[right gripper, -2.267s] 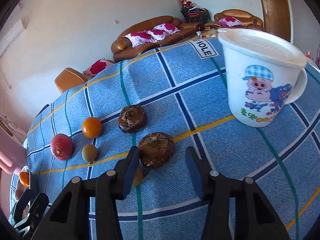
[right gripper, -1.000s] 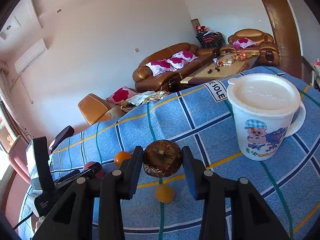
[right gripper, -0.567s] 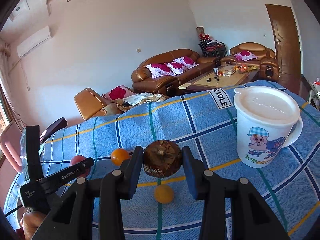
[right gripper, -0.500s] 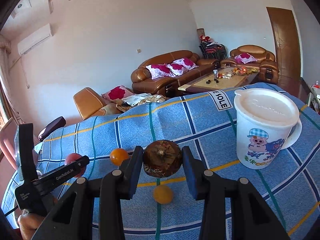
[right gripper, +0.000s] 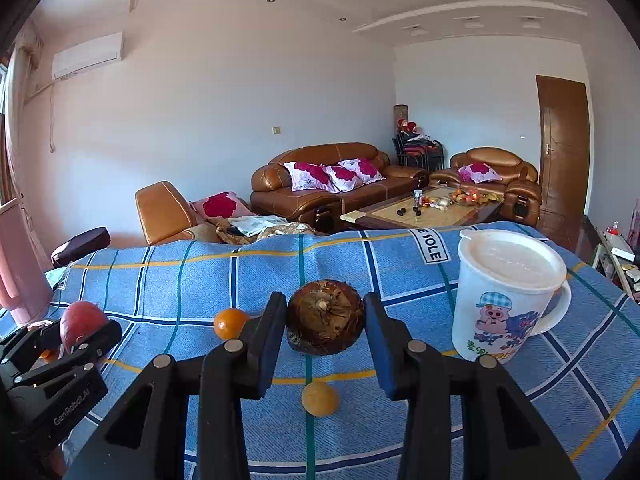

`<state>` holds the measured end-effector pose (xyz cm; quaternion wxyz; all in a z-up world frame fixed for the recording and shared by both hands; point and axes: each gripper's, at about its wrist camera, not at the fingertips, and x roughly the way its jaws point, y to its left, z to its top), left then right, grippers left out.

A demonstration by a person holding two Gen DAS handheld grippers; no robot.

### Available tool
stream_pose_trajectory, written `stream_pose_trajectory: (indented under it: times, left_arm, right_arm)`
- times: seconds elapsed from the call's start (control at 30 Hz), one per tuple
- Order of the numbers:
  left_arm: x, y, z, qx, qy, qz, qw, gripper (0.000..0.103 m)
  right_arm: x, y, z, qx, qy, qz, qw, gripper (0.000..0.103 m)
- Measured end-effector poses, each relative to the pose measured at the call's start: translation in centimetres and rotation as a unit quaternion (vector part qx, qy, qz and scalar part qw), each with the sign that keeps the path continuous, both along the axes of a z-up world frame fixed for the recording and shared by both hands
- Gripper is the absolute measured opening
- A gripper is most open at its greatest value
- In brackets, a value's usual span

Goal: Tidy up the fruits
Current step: 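Carry radish and brown fruit over the steel bowl and open both tools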

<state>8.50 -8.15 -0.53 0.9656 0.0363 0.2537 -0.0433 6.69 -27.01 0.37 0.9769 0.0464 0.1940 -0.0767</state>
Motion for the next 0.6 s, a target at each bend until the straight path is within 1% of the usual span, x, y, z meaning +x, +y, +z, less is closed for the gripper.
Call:
stream_pose_trajectory:
  times: [0.17,0.6]
  left_arm:
    - [-1.6,0.5,0.2,0.001,-0.007,-0.010,0.9999,0.054]
    - [-4.6,2.4,0.5,-0.007,-0.014,-0.025,0.9996,0.054]
  right_arm:
    - [-1.4,0.8,0.1,-0.017,-0.007,-0.015,1.000,0.042]
    - [-5.4,3.2,0.6,-0.021,-0.011,-0.019,1.000,0.042]
